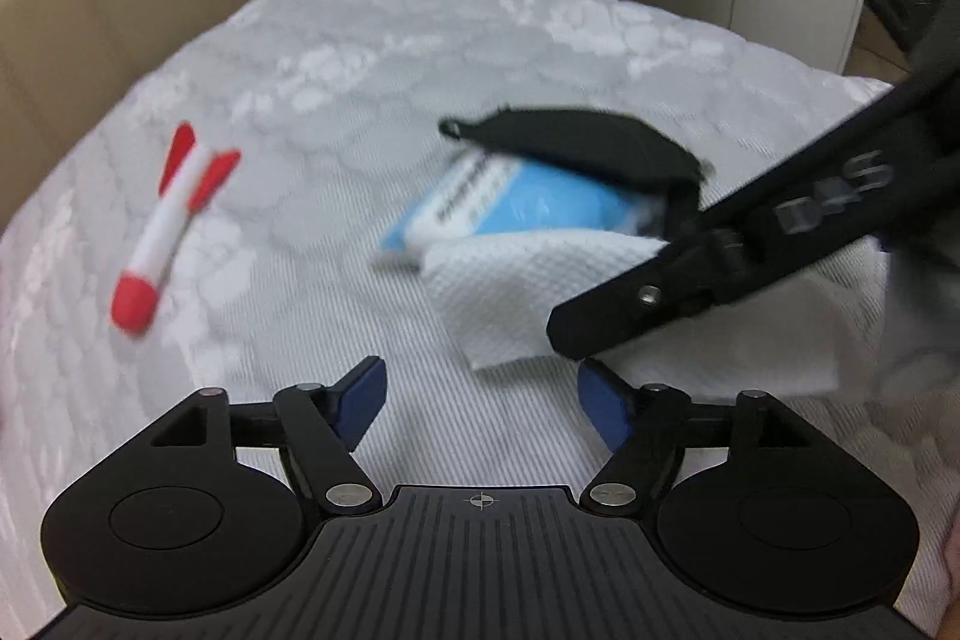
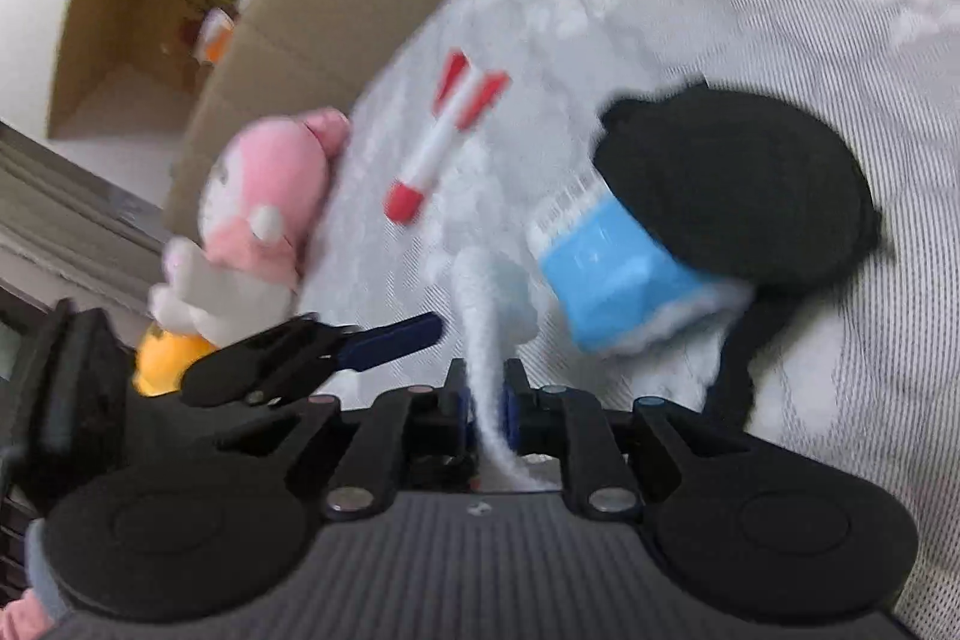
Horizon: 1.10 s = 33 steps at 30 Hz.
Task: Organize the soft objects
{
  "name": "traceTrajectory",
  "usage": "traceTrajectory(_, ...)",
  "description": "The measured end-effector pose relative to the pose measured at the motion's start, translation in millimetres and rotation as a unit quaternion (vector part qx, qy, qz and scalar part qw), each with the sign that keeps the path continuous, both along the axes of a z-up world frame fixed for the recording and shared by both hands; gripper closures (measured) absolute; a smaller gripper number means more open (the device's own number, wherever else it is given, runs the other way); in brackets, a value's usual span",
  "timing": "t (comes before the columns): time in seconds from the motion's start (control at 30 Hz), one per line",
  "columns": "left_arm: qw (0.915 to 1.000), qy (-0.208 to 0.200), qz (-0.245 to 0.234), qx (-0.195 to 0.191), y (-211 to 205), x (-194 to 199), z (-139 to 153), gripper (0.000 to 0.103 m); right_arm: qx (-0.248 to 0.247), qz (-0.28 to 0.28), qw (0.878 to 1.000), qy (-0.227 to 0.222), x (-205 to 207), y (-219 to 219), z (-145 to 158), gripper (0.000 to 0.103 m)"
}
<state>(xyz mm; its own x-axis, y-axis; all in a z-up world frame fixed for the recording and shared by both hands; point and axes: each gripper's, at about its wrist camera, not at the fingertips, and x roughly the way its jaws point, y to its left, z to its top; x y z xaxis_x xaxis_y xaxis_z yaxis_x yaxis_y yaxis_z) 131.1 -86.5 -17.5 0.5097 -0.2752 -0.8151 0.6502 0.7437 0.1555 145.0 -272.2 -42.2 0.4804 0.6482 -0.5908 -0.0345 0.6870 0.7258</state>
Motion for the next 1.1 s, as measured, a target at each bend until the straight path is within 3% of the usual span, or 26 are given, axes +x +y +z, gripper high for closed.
traceTrajectory(0.07,0.9997,0.0,0.019,-0.013,12,-11,7,0.012,-0.058,0.013,0.998,-0.006,-2,9,0,0.081)
traceTrajectory(0.13,0.999,0.0,0.037,-0.026,24,-22,14,0.01,-0.119,0.021,0.992,-0.026,-5,18,4,0.066)
traceTrajectory(0.27,0.9958,0.015,0.08,-0.042,50,-34,22,0.008,-0.172,0.034,0.983,-0.061,-15,27,16,0.06)
traceTrajectory(0.4,0.9877,0.085,0.123,-0.048,65,-26,-2,0.008,-0.246,0.053,0.962,-0.106,-25,40,22,0.061)
traceTrajectory(0.5,0.9816,0.119,0.137,-0.059,68,-24,-21,0.008,-0.297,0.074,0.946,-0.107,-26,56,8,0.077)
traceTrajectory(0.53,0.98,0.126,0.138,-0.068,68,-24,-26,0.009,-0.3,0.079,0.945,-0.105,-27,59,4,0.092)
traceTrajectory(0.6,0.9828,0.108,0.136,-0.063,64,-22,-28,0.028,-0.297,0.072,0.946,-0.105,-29,61,2,0.094)
traceTrajectory(0.7,0.9872,0.072,0.134,-0.049,62,-4,-24,0.032,-0.277,0.04,0.952,-0.126,-24,51,16,0.094)
traceTrajectory(0.77,0.9876,0.056,0.146,-0.016,62,7,-21,0.033,-0.254,0.017,0.959,-0.125,-14,37,26,0.094)
traceTrajectory(0.83,0.9883,0.04,0.147,-0.007,61,11,-12,0.029,-0.239,-0.012,0.964,-0.115,-4,21,31,0.093)
traceTrajectory(0.9,0.99,0.004,0.141,-0.012,54,6,5,0.01,-0.227,-0.042,0.968,-0.097,1,3,29,0.093)
traceTrajectory(1.0,0.9918,-0.056,0.11,-0.032,33,-3,35,0.005,-0.164,-0.073,0.981,-0.071,-4,-26,25,0.093)
traceTrajectory(1.1,0.992,-0.024,0.113,-0.05,9,17,28,0.001,-0.13,-0.097,0.985,-0.064,-3,-48,26,0.09)
